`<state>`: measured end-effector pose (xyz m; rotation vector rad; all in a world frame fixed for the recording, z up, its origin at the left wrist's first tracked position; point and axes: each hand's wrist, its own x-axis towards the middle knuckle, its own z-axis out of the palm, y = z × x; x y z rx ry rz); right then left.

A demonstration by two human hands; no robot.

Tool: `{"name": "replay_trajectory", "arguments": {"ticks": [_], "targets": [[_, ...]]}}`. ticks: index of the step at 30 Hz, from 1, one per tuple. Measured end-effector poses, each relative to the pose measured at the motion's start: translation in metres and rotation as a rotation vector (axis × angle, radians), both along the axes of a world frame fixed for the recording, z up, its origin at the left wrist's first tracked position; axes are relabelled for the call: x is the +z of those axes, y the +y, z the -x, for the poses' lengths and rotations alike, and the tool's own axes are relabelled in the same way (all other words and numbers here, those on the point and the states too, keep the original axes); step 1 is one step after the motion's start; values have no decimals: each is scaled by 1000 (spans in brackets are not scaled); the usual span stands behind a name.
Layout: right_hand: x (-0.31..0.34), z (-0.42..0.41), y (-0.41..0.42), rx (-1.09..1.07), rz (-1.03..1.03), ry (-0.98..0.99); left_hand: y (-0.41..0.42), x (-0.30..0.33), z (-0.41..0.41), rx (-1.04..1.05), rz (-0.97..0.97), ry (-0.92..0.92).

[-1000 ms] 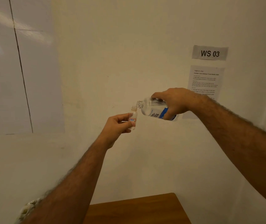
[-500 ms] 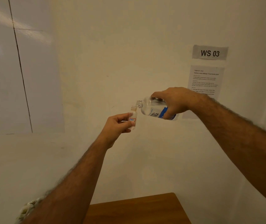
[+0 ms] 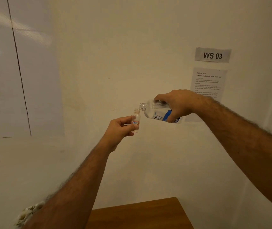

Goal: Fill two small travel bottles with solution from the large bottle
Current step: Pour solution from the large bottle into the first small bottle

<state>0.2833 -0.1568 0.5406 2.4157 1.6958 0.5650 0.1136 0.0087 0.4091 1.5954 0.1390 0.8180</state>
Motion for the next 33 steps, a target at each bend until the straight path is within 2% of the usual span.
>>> {"name": "replay_trajectory", "arguments": {"ticks": [33], "targets": [[4, 2, 0, -1, 3, -6, -2, 3, 4, -23, -34, -19]]}}
